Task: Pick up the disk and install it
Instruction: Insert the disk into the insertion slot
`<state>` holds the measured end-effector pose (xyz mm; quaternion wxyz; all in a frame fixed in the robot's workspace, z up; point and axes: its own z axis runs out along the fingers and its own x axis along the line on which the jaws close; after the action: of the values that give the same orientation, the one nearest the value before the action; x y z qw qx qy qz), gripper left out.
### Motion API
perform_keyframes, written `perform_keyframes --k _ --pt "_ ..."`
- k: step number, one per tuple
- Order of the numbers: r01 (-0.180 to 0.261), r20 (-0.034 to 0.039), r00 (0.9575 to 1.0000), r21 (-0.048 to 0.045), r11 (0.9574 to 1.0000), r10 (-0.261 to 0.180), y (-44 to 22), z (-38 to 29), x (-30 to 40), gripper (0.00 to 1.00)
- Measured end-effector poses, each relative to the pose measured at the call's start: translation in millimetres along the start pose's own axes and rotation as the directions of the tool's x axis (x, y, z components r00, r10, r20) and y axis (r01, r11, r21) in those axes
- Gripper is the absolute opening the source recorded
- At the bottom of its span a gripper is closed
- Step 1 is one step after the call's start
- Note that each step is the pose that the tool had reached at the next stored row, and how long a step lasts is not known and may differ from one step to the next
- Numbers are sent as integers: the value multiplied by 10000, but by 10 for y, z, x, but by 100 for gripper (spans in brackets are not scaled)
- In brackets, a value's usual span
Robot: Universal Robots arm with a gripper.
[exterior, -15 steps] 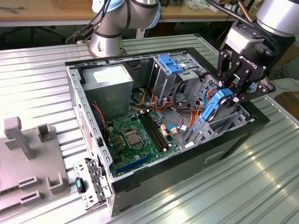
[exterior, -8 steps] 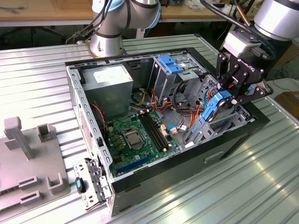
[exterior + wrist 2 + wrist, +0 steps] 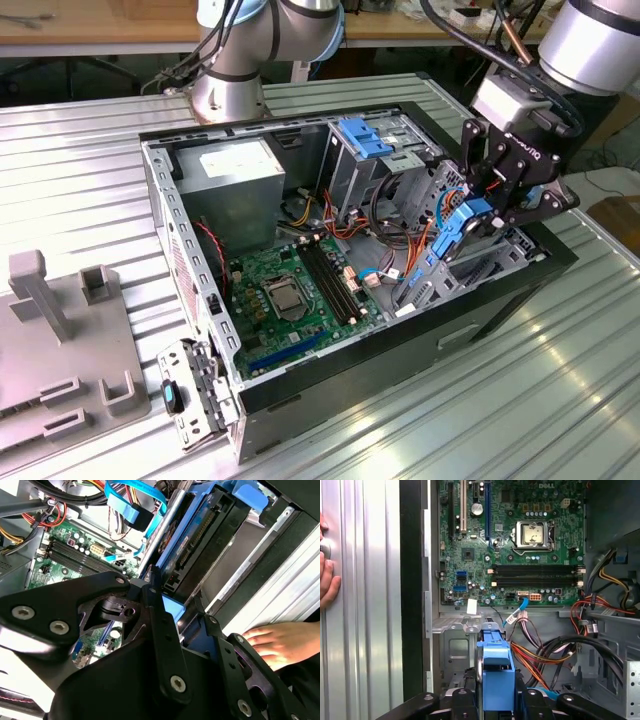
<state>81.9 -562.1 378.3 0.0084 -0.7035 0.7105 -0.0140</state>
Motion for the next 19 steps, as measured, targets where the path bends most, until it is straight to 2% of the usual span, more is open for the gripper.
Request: perform_keyframes --k 19 --pt "0 1 10000 0 10000 0 5 170 3 37"
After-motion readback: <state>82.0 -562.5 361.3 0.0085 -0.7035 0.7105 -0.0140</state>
